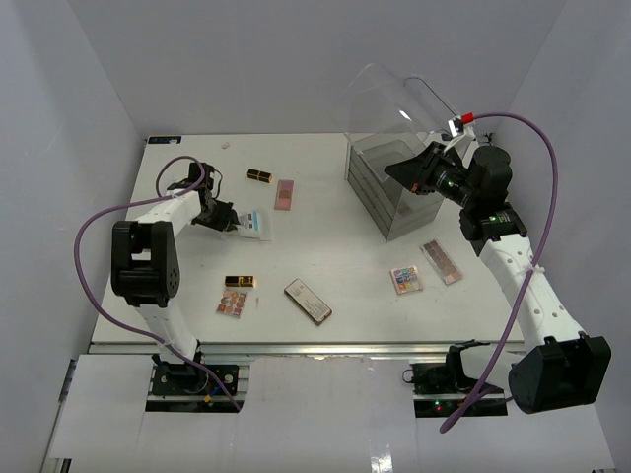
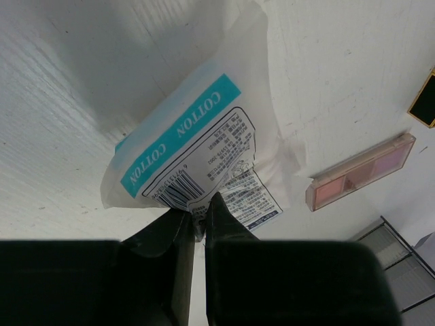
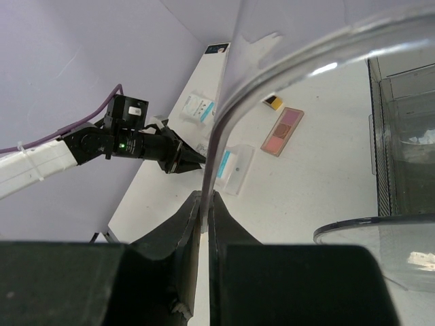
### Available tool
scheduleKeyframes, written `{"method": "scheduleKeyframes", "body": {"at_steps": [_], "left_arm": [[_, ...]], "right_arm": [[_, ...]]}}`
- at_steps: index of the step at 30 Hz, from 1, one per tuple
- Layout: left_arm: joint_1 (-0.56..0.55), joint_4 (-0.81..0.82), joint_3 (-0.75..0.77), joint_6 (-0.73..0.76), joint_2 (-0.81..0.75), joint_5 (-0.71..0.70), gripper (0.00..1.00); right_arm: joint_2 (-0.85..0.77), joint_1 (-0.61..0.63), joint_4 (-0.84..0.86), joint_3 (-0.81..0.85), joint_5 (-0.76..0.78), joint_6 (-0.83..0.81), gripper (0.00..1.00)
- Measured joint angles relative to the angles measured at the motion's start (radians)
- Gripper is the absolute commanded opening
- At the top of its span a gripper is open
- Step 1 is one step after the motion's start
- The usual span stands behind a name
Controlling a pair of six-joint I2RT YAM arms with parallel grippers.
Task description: Organize the makeup
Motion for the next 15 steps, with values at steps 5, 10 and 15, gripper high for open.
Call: {"method": "scheduleKeyframes", "body": {"at_steps": [5, 10, 15], "left_arm": [[0.0, 0.063, -0.042, 0.044, -0.028, 0.035, 0.06], [-0.002, 0.198, -0.123, 0.147, -0.119, 0.179, 0.0], [-0.025, 0.436, -0.215, 0.21, -0.238, 0.39, 0.0]], "right_arm": [[-0.002, 0.0, 0.0, 0.0, 0.0, 0.0, 0.1], [-0.003, 0.0, 0.0, 0.0, 0.0, 0.0, 0.1], [-0.003, -0.001, 0.0, 0.0, 0.0, 0.0, 0.1]]}}
